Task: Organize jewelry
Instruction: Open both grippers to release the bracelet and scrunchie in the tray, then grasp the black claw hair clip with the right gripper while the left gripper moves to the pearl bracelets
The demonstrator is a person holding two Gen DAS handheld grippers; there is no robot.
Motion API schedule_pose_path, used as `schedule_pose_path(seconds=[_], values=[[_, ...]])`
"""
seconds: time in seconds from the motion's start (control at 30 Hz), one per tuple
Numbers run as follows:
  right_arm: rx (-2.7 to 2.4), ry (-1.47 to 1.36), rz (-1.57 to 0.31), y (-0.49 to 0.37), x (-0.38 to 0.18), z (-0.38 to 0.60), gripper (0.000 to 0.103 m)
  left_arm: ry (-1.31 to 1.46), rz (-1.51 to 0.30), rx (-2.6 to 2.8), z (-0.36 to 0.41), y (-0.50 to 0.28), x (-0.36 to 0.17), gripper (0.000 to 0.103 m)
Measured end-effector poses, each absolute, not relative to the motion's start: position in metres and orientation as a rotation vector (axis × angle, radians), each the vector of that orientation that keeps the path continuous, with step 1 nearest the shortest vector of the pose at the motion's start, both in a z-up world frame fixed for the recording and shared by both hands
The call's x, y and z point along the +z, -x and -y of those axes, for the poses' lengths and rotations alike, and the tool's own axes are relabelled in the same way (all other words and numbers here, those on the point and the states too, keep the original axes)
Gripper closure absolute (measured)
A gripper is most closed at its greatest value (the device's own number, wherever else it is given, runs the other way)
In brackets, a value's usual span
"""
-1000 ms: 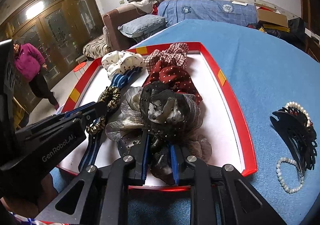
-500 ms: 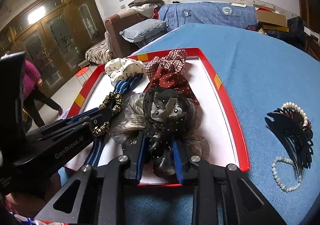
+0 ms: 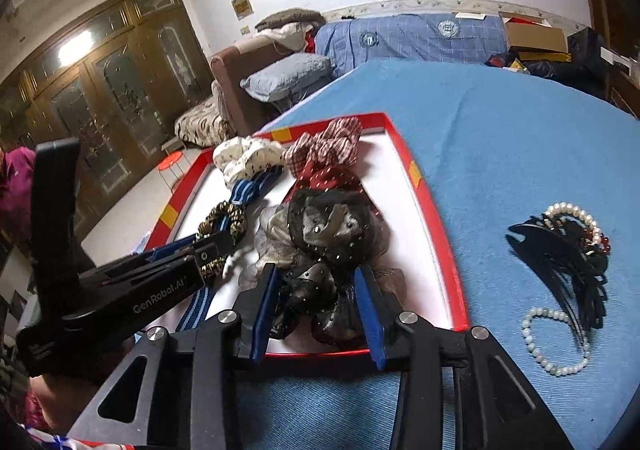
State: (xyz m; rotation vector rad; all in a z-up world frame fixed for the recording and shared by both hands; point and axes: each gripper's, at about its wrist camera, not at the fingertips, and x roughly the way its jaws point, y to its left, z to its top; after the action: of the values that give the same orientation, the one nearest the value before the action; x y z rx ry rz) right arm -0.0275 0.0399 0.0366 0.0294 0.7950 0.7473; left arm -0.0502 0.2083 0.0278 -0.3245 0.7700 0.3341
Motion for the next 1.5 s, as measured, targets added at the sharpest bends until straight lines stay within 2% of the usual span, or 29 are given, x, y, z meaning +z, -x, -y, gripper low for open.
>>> schedule_pose_path(seconds=[0.07,0.13,0.47,0.83,1.07,1.23,1.5], values=[[0.747,-0.053,-0.778,0.027,0.040,-0.032,0.060,0.325,-0.768,0.336,-0.209,0.051,0.028,0.061],[0.738,-0.074,-0.764,0.027,0.043,-0.024,0.059,0.326,-0.767,0.339,-0.209,0.052,0.029,0.058],[0.683,-0.166,-0.738,0.015,0.049,0.018,0.056,0.309,-0.773,0.336,-0.202,0.055,0.031,0.054],[0.619,-0.242,-0.712,0.003,0.053,0.061,0.053,0.310,-0.753,0.331,-0.198,0.060,0.043,0.052],[0.515,-0.319,-0.691,-0.009,0.055,0.121,0.052,0.294,-0.724,0.305,-0.189,0.066,0.057,0.052],[0.453,-0.435,-0.722,-0.020,0.047,0.171,0.051,0.268,-0.714,0.256,-0.170,0.065,0.067,0.052],[0.473,-0.544,-0.784,-0.029,0.037,0.191,0.051,0.208,-0.729,0.171,-0.131,0.058,0.073,0.052]])
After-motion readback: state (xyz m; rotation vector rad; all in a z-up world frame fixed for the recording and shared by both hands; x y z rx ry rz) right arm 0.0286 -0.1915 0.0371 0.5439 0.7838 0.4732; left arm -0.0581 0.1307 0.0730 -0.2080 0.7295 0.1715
